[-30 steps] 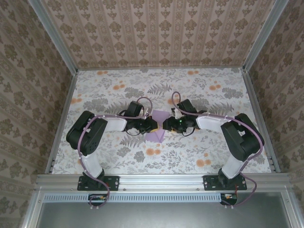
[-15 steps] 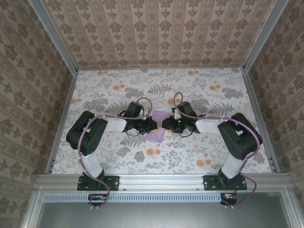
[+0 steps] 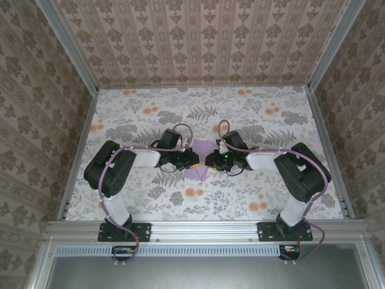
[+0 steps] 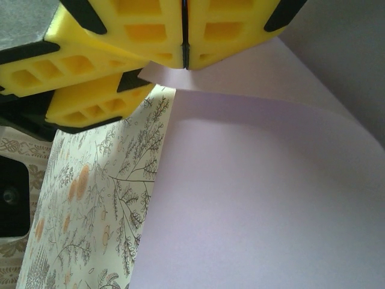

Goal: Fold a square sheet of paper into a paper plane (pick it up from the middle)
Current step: Fold the triangle a second time at the center of the table.

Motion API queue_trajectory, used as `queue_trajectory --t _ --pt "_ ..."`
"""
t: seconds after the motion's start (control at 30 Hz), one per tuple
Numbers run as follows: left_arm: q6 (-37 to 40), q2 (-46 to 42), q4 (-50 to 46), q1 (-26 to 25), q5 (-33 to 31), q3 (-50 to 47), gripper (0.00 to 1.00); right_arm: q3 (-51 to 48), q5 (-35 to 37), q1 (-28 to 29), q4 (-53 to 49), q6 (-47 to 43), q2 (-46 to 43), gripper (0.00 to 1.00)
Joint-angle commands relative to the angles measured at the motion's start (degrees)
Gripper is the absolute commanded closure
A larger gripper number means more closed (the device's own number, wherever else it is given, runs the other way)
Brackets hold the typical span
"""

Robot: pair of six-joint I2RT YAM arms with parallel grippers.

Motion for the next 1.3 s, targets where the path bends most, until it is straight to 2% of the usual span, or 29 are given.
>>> queue_trajectory --t 0.0,0.17,0.33,0.67,1.27 --pt "-0.2 -1.6 0.6 -0.2 -0.3 -0.5 0.9 0.6 1.1 0.3 -2.1 -1.5 0.6 0.87" --pt "0.0 -2.2 0.2 -0.1 -0.1 -0.4 0.9 3.8 3.5 0.0 -7.8 -6.1 1.0 0.94" --pt "0.3 -2.4 -0.1 0.0 0.1 -0.3 0.9 5.5 3.9 -0.4 -10.7 -9.0 1.6 0.98" --pt "0.9 -1.8 -0.7 0.0 0.7 0.5 0.9 9.2 4.0 -1.2 -15.6 -13.5 3.5 0.99" --pt "1.4 0.0 -0.8 -0.1 1.7 1.6 0.9 13.2 4.1 -2.0 -18.6 -16.9 6.1 1.0"
